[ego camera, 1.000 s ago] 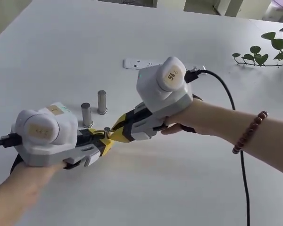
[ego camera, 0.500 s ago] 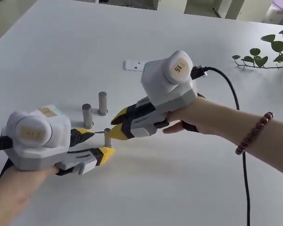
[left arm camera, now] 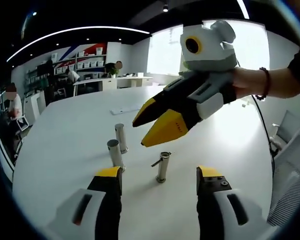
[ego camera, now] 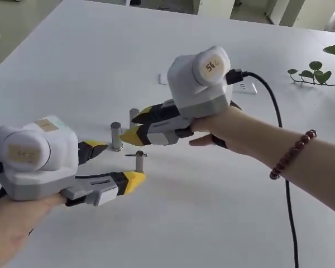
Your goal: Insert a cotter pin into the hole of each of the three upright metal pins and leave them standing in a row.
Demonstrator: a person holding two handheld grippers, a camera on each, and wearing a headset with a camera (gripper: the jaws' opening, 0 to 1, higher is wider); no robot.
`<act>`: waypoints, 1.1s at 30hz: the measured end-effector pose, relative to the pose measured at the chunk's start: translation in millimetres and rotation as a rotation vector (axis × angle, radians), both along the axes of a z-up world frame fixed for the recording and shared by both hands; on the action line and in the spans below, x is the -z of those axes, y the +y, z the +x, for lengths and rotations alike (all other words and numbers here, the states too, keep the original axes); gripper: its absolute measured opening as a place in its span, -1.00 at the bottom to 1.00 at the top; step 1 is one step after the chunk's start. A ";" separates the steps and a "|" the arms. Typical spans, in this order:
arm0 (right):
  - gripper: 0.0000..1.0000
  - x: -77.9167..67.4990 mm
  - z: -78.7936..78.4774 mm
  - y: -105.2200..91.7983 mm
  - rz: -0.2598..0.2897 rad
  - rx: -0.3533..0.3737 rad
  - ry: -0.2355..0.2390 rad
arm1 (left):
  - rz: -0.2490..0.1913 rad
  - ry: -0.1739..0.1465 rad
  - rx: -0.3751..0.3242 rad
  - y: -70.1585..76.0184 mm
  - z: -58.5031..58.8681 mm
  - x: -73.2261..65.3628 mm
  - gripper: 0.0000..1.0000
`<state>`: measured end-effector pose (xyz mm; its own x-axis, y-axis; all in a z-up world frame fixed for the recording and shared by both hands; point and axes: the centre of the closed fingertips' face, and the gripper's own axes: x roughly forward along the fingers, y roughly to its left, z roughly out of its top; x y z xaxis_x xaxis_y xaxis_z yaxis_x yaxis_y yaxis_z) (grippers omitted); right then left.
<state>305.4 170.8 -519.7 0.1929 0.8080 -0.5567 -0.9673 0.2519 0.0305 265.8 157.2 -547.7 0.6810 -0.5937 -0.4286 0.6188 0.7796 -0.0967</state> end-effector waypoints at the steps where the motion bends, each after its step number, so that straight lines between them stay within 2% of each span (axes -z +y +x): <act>1: -0.52 1.0 2.1 1.9 -0.002 0.005 0.004 | 0.001 0.001 0.001 0.4 -0.9 -0.3 0.23; 6: -0.58 3.8 14.0 10.0 -0.010 0.019 -0.019 | 0.005 0.000 0.001 4.6 -5.8 -1.4 0.32; 8: -0.57 7.5 20.1 13.1 -0.010 0.025 -0.001 | 0.003 0.002 0.000 5.4 -7.2 -1.3 0.36; 12: -0.58 17.4 26.7 17.0 -0.016 0.032 0.004 | 0.007 0.000 0.003 6.1 -9.7 -1.4 0.43; 14: -0.59 23.4 29.4 18.8 -0.016 0.033 0.018 | -0.004 0.001 -0.001 6.3 -10.1 -2.8 0.46; 16: -0.59 26.6 31.0 20.9 -0.011 0.032 0.034 | -0.011 0.000 -0.003 6.5 -10.3 -4.2 0.48; 18: -0.60 29.3 31.6 22.9 -0.009 0.030 0.043 | 0.001 -0.012 -0.002 7.2 -10.3 -5.1 0.49; 21: -0.62 32.4 31.2 25.0 -0.015 0.028 0.043 | -0.017 0.004 -0.003 6.4 -11.5 -4.7 0.55; 24: -0.64 36.3 29.6 27.8 -0.026 0.014 0.037 | -0.009 0.017 -0.008 8.4 -13.0 -2.6 0.56; 27: -0.69 40.7 30.1 28.6 -0.048 0.003 0.021 | -0.023 0.025 -0.010 8.8 -12.8 -2.3 0.58; 29: -0.70 45.8 31.4 29.0 -0.066 -0.006 0.010 | -0.018 0.024 -0.006 10.1 -12.9 -2.8 0.57; 33: -0.77 45.3 32.2 30.3 -0.071 -0.006 0.002 | -0.014 0.016 -0.004 12.8 -12.6 -5.2 0.58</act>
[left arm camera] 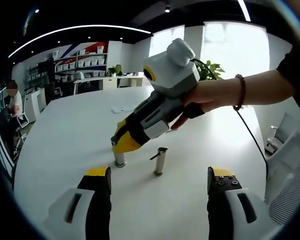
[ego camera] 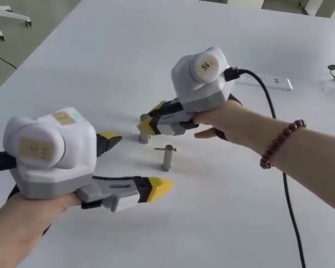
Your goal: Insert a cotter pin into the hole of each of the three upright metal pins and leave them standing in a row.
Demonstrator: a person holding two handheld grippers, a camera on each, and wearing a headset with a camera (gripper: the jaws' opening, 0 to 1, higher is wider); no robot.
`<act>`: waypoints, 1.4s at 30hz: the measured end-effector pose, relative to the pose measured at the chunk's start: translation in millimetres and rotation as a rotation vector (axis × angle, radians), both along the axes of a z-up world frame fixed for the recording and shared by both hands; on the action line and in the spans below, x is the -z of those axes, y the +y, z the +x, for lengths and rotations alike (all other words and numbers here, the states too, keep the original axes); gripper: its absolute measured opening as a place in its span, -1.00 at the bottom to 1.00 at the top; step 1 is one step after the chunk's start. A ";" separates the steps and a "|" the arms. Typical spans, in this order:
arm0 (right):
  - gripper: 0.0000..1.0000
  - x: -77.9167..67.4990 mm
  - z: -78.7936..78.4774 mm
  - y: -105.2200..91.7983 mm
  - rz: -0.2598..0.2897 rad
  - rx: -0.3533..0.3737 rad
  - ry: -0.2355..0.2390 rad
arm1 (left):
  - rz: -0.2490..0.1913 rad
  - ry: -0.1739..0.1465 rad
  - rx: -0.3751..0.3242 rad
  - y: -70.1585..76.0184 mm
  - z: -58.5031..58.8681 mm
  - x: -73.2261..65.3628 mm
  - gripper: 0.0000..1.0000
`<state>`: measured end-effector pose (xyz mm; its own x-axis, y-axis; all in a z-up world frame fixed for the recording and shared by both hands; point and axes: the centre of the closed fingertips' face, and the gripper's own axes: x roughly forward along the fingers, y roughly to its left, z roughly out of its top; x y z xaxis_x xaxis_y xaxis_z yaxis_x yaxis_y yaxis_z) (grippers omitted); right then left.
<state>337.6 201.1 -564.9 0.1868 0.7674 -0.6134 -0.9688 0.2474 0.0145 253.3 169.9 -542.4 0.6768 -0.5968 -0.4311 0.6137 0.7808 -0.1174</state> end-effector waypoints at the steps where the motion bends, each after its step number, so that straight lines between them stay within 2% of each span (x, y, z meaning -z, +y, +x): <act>1: -0.77 0.2 -0.1 0.2 0.000 -0.001 0.000 | 0.004 -0.001 0.000 0.9 -0.1 -0.1 0.58; 12: -0.83 -0.2 0.2 0.6 -0.018 -0.031 -0.035 | 0.016 0.017 -0.004 6.7 -3.3 5.3 0.56; 16: -0.84 0.3 2.4 0.8 -0.019 -0.012 -0.028 | 0.012 0.029 -0.011 7.3 -4.7 8.5 0.56; 21: -0.84 1.3 3.9 -4.2 -0.023 -0.004 -0.012 | 0.010 0.025 -0.015 7.6 -6.4 6.7 0.56; 26: -0.84 1.0 7.7 -13.8 -0.026 0.020 0.002 | 0.013 0.020 -0.018 7.8 -8.1 4.3 0.54; 31: -0.84 -0.4 8.2 -24.8 -0.037 0.028 -0.008 | 0.015 0.014 -0.019 6.6 -9.8 1.6 0.54; 42: -0.84 1.2 4.1 -61.8 -0.069 0.058 -0.015 | 0.012 0.003 -0.023 2.2 -12.5 -4.7 0.54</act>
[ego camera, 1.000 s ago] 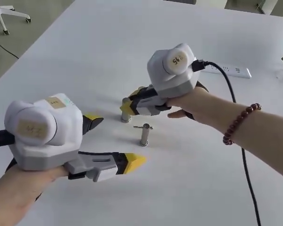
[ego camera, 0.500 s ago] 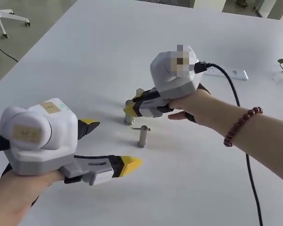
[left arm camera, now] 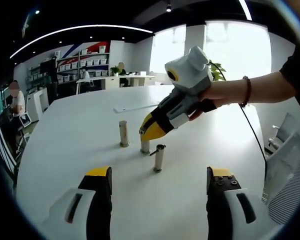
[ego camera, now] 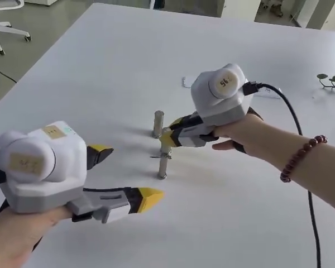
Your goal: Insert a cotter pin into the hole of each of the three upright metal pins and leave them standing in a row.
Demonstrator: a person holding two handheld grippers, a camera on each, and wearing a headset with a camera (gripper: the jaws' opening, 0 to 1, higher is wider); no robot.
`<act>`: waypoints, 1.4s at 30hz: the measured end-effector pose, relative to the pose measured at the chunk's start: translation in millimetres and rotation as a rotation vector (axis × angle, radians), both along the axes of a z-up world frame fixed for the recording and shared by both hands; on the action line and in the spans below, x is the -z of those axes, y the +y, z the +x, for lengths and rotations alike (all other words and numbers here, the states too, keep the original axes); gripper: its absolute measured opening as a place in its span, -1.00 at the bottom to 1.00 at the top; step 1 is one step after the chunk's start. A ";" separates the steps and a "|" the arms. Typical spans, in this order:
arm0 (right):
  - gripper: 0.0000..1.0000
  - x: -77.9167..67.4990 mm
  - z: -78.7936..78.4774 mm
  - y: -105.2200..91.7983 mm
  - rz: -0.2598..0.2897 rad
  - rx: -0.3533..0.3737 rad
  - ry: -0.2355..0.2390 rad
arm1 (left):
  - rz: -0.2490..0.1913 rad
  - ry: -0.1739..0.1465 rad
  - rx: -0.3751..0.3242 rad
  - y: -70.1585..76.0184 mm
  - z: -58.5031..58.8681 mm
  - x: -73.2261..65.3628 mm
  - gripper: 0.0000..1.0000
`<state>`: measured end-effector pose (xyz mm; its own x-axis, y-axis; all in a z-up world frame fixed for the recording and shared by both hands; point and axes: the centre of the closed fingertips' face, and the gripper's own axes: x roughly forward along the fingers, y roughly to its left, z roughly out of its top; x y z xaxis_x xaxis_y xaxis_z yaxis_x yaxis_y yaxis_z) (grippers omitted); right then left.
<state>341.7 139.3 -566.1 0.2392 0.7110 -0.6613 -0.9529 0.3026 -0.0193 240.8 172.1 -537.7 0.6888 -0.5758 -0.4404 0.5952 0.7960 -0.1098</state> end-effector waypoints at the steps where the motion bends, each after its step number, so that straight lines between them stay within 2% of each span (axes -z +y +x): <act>1: -0.84 -0.3 -1.4 -4.5 -0.005 0.006 0.000 | -0.002 0.000 0.000 -0.5 -0.4 -0.6 0.55; 6: -0.84 -3.3 -8.9 -20.1 -0.010 0.025 0.000 | -0.007 -0.005 0.004 -4.2 -5.4 -4.5 0.59; 8: -0.84 -3.0 -6.7 -25.6 -0.015 0.032 -0.002 | -0.005 -0.002 0.009 -5.5 -7.3 -4.6 0.60; 16: -0.84 -6.2 -30.4 -41.6 -0.016 0.062 0.006 | -0.003 -0.002 0.018 -8.9 -13.3 -7.1 0.61; 17: -0.84 -5.6 -26.3 -43.7 -0.015 0.064 0.008 | -0.003 -0.003 0.020 -9.3 -13.7 -7.7 0.61; 19: -0.84 -4.9 -28.9 -47.0 -0.015 0.069 0.011 | -0.002 -0.005 0.023 -10.0 -14.6 -8.7 0.61; 33: -0.84 -6.0 -57.0 -54.7 -0.002 0.095 0.010 | 0.006 -0.015 0.045 -17.1 -24.6 -13.3 0.60; 42: -0.84 -2.4 -65.4 -56.3 0.000 0.109 0.009 | 0.010 -0.018 0.049 -16.9 -28.2 -14.6 0.58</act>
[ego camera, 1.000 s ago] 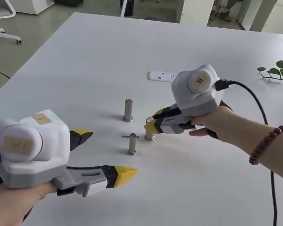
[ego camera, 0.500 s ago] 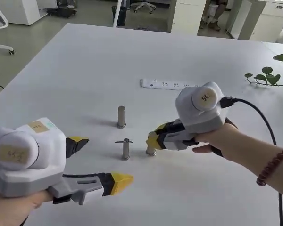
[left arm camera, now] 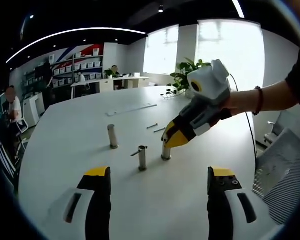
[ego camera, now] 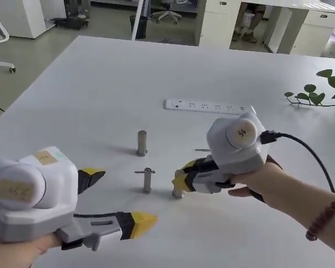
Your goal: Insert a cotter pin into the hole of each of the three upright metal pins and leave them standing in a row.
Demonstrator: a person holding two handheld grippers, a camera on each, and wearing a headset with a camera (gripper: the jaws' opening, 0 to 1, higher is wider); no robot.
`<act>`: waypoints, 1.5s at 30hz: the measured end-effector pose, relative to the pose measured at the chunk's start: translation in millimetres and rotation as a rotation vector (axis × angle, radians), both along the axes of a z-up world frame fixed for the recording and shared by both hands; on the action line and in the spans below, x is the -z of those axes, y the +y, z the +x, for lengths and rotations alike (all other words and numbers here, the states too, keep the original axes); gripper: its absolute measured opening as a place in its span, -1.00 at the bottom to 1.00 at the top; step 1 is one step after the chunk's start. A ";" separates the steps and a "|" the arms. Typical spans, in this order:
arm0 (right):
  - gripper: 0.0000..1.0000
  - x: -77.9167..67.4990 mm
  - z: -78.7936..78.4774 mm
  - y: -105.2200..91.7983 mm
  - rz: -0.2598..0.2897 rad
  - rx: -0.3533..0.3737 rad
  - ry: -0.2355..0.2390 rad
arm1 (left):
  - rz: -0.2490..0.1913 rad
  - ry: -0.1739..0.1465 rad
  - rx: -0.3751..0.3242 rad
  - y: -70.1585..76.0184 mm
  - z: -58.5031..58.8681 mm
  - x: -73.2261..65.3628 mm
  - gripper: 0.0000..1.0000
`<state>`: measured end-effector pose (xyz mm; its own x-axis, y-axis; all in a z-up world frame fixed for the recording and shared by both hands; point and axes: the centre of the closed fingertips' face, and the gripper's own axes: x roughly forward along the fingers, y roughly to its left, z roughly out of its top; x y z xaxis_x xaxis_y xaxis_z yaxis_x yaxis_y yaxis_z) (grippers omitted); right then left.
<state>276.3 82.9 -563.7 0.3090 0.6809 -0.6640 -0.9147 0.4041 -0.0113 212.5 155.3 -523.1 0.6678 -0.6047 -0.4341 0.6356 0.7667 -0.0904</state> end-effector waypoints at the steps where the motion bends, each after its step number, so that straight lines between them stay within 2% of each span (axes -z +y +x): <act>1: -0.84 0.2 -0.5 0.0 0.001 0.001 -0.001 | 0.001 0.002 0.001 0.1 -0.4 0.1 0.58; 9: -0.84 3.9 -3.8 -3.9 -0.015 -0.006 -0.010 | 0.008 0.000 0.005 -0.5 -1.6 -0.9 0.56; 17: -0.83 4.1 -6.4 -6.5 -0.003 -0.001 -0.014 | 0.008 0.000 0.002 -0.5 -2.3 -1.2 0.56; 21: -0.82 4.2 -5.7 -7.0 0.016 0.018 -0.005 | 0.013 0.005 0.004 -0.9 -4.3 0.7 0.56; 24: -0.81 4.5 -5.6 -6.5 0.052 0.055 0.036 | 0.011 0.004 0.005 -1.9 -5.5 0.1 0.56; 25: -0.80 3.8 -5.3 -6.8 0.060 0.061 0.036 | 0.011 0.004 0.005 -1.9 -5.6 0.1 0.56; 27: -0.71 -1.9 -8.0 -3.2 0.104 0.062 0.044 | 0.012 0.004 0.004 -1.9 -6.4 -0.4 0.57; 29: -0.64 -3.2 -9.1 -3.7 0.099 0.069 0.053 | 0.013 0.003 0.005 -1.9 -6.7 -0.7 0.57; 31: -0.65 -3.8 -9.6 -6.2 0.089 0.073 0.052 | 0.015 0.004 0.007 -2.0 -7.4 -0.8 0.58; 33: -0.59 -4.4 -11.6 -9.9 0.091 0.084 0.080 | 0.017 0.002 0.007 -1.9 -8.0 -1.4 0.58; 38: -0.58 -9.0 -11.4 -22.0 0.096 0.096 0.101 | 0.014 -0.001 0.001 -1.6 -8.8 -2.8 0.59; 45: -0.57 -12.8 2.5 -46.5 0.100 0.139 0.112 | 0.018 0.003 -0.003 0.5 -8.4 -1.2 0.58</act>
<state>278.8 36.4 -550.9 0.3325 0.7014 -0.6305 -0.8433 0.5204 0.1342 204.1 155.8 -522.0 0.6679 -0.5951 -0.4469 0.6331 0.7700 -0.0791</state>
